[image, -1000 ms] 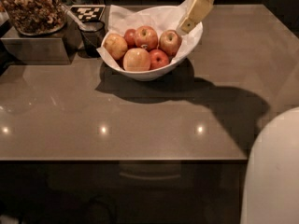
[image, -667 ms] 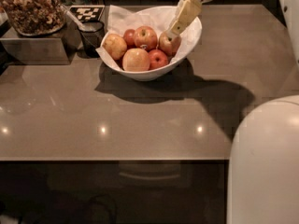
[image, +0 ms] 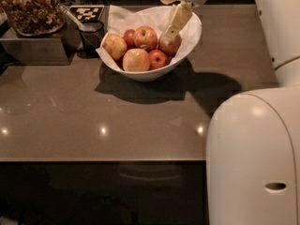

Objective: Pick apple from white bowl

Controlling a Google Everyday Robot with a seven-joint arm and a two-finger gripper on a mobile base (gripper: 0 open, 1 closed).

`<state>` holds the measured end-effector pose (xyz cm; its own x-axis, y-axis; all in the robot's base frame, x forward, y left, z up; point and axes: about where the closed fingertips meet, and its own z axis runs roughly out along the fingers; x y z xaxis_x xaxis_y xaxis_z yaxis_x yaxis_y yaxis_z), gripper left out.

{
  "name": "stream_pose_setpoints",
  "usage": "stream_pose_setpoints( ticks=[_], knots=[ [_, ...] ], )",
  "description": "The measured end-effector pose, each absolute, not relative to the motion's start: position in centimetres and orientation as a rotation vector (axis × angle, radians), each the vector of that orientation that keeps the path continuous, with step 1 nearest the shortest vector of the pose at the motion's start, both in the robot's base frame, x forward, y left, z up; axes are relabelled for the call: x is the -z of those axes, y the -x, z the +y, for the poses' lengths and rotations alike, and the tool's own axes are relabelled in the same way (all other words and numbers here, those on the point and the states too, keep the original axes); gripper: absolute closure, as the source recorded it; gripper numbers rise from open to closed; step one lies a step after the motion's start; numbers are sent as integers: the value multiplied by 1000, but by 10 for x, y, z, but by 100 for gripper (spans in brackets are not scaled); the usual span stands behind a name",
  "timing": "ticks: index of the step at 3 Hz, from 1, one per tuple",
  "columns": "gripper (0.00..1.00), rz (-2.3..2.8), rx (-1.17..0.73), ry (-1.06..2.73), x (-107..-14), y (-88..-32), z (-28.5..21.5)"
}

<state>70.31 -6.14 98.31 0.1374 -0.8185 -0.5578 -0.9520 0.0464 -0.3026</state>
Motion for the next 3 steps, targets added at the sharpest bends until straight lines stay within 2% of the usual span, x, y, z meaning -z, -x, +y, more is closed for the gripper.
stream_pose_setpoints(
  ticks=[3],
  knots=[
    [18, 1801, -266, 1846, -942, -715, -80]
  ],
)
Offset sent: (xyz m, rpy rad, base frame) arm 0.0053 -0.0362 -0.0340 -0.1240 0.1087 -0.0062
